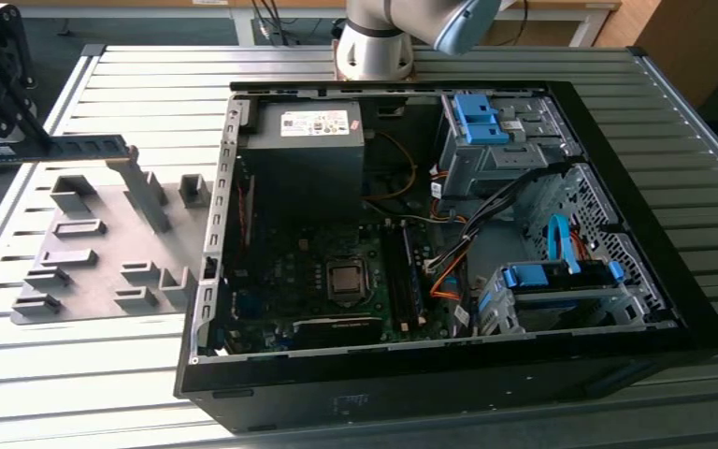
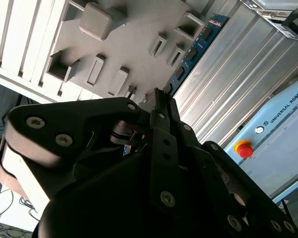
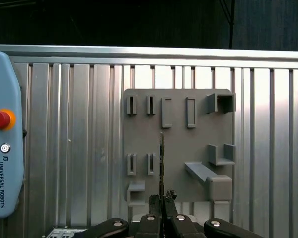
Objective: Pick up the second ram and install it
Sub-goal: 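Pick up the second ram and move it above second insertion slot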
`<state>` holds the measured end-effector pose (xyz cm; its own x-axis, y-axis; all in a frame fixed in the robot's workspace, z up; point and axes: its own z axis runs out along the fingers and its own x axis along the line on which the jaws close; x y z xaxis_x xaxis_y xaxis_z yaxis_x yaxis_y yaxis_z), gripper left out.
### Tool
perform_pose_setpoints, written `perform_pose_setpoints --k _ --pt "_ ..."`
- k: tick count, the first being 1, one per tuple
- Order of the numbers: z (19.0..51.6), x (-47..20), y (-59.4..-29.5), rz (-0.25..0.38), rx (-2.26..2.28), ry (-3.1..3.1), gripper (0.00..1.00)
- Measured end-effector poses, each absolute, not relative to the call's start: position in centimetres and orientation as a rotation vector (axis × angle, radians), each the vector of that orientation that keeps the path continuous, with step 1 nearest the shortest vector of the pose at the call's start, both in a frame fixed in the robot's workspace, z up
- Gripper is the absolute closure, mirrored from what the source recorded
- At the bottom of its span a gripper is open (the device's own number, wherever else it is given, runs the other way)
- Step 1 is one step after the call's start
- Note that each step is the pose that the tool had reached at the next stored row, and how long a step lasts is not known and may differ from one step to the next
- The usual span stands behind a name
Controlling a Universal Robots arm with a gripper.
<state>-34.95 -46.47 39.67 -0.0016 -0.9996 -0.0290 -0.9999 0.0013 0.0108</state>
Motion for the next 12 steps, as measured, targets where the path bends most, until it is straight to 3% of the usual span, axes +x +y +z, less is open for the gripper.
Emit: perform_pose_setpoints --k 12 --pt "39.67 -34.15 -46.47 0.044 -2.211 2.214 0.86"
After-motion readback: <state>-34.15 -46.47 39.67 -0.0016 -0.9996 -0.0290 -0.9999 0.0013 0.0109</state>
